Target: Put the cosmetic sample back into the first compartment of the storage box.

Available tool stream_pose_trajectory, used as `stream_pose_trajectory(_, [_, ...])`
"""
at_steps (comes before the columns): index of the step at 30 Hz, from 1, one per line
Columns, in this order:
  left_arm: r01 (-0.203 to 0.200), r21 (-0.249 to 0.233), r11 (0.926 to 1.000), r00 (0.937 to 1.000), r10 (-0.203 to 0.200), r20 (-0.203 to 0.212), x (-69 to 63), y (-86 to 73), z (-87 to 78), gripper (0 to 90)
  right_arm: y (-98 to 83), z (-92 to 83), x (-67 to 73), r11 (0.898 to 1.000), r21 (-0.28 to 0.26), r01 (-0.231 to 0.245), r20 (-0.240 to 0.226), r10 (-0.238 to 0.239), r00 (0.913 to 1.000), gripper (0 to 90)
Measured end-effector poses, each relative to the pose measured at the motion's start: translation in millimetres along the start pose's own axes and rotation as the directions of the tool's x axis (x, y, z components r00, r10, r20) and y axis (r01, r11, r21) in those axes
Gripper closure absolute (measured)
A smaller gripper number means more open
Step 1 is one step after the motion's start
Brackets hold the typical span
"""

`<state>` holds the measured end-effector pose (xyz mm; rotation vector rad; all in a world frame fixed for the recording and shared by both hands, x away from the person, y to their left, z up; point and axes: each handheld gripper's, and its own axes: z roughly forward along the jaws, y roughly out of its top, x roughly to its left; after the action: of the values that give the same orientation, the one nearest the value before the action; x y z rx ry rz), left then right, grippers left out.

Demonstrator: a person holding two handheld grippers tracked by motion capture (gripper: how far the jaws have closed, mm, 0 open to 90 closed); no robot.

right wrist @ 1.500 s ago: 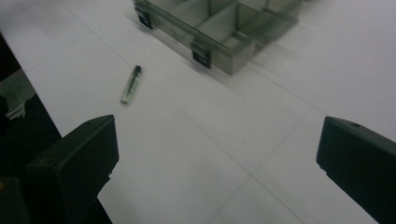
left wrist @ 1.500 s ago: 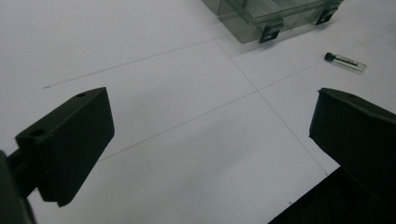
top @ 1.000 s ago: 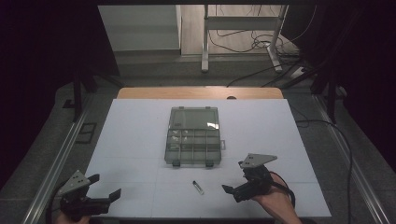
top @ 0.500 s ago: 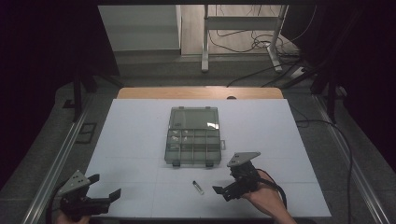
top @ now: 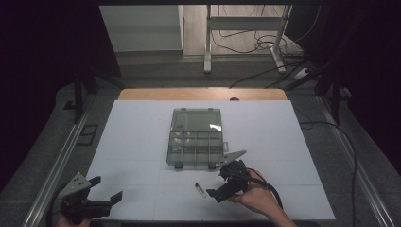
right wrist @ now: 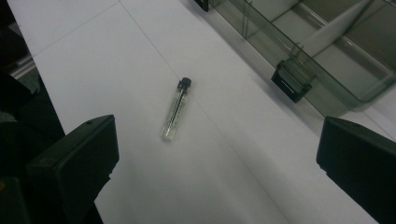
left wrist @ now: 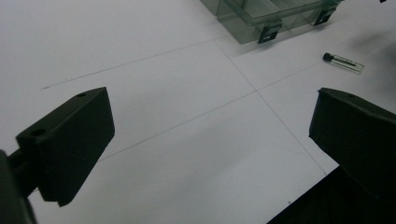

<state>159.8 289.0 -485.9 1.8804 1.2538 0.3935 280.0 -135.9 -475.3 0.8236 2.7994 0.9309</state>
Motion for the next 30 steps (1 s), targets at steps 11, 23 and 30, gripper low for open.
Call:
stream_pose_trajectory(11, [-0.002, -0.002, 1.0000, 1.0000, 0.002, 0.001, -0.1, -0.1, -0.2, 0.7, 10.5, 16.6, 7.4, 0.998, 0.053, 0.020, 0.021, -0.021, 0.9996, 14.2])
stream_pose_trajectory(23, [-0.004, -0.005, 1.0000, 1.0000, 0.004, 0.003, 0.1, -0.3, -0.4, 0.8, 17.6, 35.9, 20.9, 0.990, 0.084, 0.110, 0.017, -0.112, 0.9935, 45.8])
stream_pose_trajectory(30, [-0.003, -0.005, 1.0000, 1.0000, 0.003, 0.004, 0.0, -0.4, -0.5, 0.7, 18.2, 43.2, 21.1, 0.989, 0.101, 0.105, -0.010, -0.104, 0.9945, 57.1])
